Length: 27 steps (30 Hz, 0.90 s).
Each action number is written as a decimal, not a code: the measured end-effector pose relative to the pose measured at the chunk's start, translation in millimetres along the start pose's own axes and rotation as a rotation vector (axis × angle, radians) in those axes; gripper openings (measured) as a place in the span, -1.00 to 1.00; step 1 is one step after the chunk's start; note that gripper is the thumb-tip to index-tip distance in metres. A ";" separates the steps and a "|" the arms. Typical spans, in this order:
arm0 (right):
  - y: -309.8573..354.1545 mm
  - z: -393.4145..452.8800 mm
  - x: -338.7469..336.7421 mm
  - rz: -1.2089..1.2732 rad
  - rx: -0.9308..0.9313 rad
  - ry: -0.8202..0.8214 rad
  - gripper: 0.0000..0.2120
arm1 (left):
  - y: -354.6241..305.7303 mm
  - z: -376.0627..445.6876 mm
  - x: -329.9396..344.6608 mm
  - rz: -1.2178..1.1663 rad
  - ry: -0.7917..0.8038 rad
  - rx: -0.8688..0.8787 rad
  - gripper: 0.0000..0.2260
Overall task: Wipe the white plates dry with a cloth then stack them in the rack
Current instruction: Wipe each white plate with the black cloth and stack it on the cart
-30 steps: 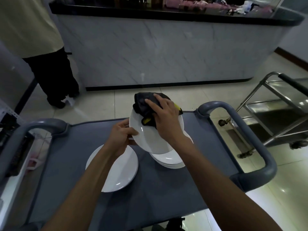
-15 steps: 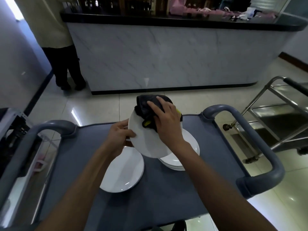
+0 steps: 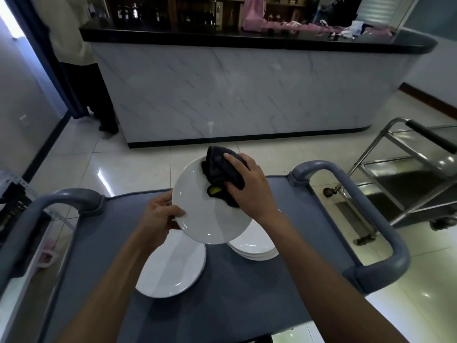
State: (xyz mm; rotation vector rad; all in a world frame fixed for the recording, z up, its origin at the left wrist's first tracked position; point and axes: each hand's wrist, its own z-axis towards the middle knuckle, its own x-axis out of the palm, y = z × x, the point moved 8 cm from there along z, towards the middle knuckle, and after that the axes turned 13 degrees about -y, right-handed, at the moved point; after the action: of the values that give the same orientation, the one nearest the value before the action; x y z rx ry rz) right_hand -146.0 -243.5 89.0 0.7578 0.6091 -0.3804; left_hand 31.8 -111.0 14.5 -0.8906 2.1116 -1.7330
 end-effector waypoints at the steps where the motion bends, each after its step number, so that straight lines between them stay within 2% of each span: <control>1: -2.5 1.2 0.7 0.017 0.012 0.025 -0.35 | 0.4 1.0 -0.1 0.005 0.004 0.003 -0.63; 9: -23.2 1.3 -0.3 0.192 0.099 0.149 -0.27 | 5.6 6.4 -0.9 0.052 0.049 -0.005 -0.56; 18: -37.2 4.8 -11.0 0.265 0.129 0.092 -0.30 | 3.7 4.8 14.8 0.071 0.063 -0.004 -0.59; 23: -48.0 8.7 -24.9 0.280 0.123 -0.009 -0.30 | 5.5 6.3 32.9 0.132 -0.094 0.005 -0.55; 27: -50.0 9.9 -37.1 0.249 0.058 -0.091 -0.28 | 12.7 0.9 49.5 0.102 -0.188 -0.032 -0.74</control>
State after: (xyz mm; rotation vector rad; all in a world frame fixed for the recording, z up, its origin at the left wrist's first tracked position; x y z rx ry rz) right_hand -197.0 -280.5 92.1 0.8562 0.4137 -0.2025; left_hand -9.8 -140.5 10.8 -0.8992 2.0297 -1.5077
